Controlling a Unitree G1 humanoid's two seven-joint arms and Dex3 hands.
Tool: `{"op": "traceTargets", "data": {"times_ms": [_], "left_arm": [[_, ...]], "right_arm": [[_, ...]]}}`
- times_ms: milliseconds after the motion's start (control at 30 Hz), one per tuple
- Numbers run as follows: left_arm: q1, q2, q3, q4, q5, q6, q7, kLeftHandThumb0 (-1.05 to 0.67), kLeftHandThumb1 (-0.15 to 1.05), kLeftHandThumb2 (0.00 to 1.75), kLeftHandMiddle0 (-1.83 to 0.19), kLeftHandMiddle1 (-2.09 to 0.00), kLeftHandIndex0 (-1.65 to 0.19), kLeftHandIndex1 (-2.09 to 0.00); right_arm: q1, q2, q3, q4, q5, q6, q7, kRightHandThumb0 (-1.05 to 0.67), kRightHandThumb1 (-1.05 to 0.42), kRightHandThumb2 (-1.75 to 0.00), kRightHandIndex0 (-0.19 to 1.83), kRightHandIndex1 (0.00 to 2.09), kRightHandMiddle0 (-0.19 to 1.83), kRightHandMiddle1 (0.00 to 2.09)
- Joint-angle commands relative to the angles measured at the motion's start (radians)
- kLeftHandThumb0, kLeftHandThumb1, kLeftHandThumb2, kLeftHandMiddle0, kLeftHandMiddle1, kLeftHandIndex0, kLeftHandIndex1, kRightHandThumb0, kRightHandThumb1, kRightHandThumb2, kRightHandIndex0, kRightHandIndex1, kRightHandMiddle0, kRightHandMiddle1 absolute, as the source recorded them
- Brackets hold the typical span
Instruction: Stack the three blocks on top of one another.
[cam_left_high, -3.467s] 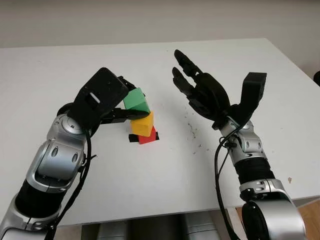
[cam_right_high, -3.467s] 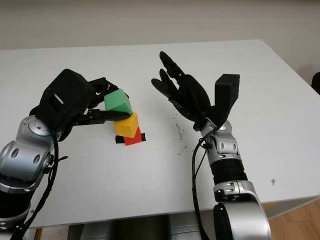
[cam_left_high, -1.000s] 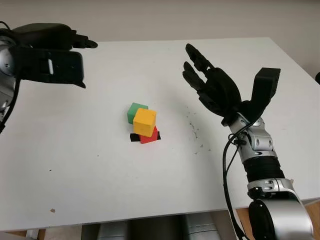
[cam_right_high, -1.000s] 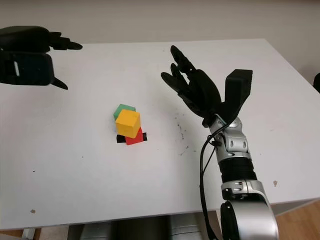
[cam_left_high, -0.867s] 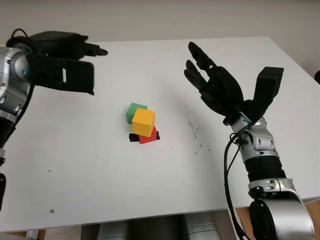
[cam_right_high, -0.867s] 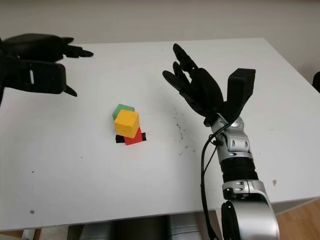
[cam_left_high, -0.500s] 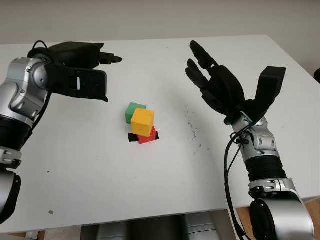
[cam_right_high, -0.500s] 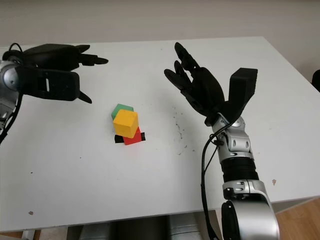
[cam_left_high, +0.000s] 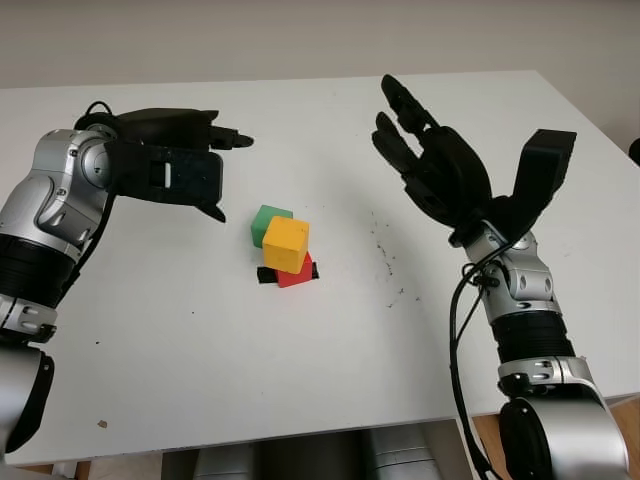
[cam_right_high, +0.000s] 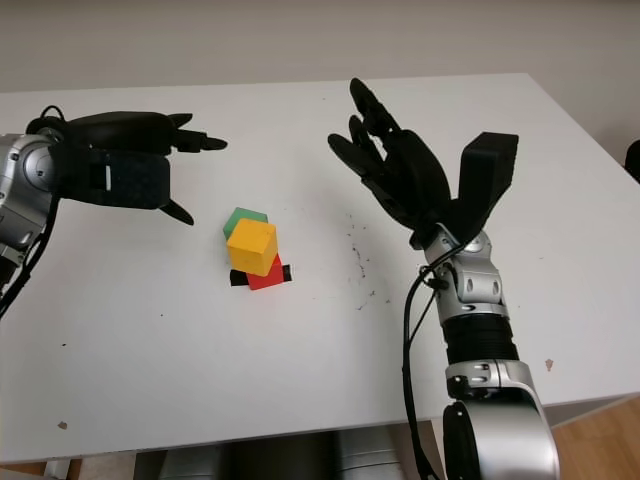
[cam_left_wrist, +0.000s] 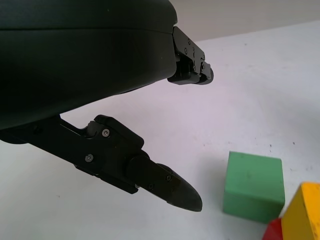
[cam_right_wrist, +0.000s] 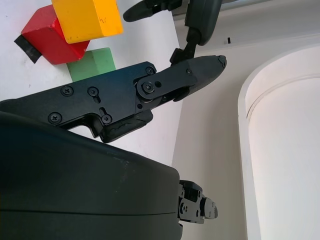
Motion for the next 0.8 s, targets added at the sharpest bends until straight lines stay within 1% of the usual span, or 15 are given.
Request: {"op": "traceTargets", "data": {"times_ms": [0,133,433,600,667,767], "left_arm": [[0.009,-0.002,0.003,-0.025,-0.007,0.003,-0.010,-0.58,0.82,0.05,0.15,-0.05,-0.20,-0.05],[0.025,-0.013,0.003,-0.041,-0.016,0.017,-0.026,-0.58,0.83,0.06,0.17,-0.05,-0.18,-0.04],[0.051,-0.042,-0.018,-0.027,-0.006,-0.030,0.003,-0.66,0.82,0.05,0.14,-0.06,-0.20,-0.06],[0.067,-0.055,-0.028,-0.031,0.028,-0.047,0.064,-0.64,0.82,0.05,0.13,-0.06,-0.21,-0.06],[0.077,-0.057,-0.037,-0.033,0.055,-0.082,0.118,-0.63,0.82,0.05,0.11,-0.07,-0.23,-0.07],[0.083,-0.061,-0.047,-0.032,0.083,-0.108,0.156,-0.61,0.83,0.06,0.11,-0.06,-0.25,-0.07]], "right_arm": [[0.011,-0.006,0.000,-0.026,0.002,0.013,-0.005,-0.70,-1.00,-0.05,-0.19,0.00,-0.08,0.05],[0.014,-0.004,-0.002,-0.031,0.006,0.019,-0.007,-0.66,-1.00,-0.05,-0.19,0.00,-0.08,0.05],[0.021,-0.004,-0.004,-0.041,0.011,0.025,-0.009,-0.69,-0.99,-0.05,-0.19,0.00,-0.07,0.06],[0.023,-0.002,-0.003,-0.049,0.012,0.035,-0.012,-0.71,-0.99,-0.05,-0.19,0.00,-0.07,0.06],[0.025,-0.003,-0.002,-0.052,0.010,0.034,-0.011,-0.70,-0.99,-0.05,-0.19,0.00,-0.07,0.06],[0.026,-0.005,-0.001,-0.051,0.006,0.026,-0.009,-0.71,-0.99,-0.05,-0.19,0.00,-0.07,0.06]]}}
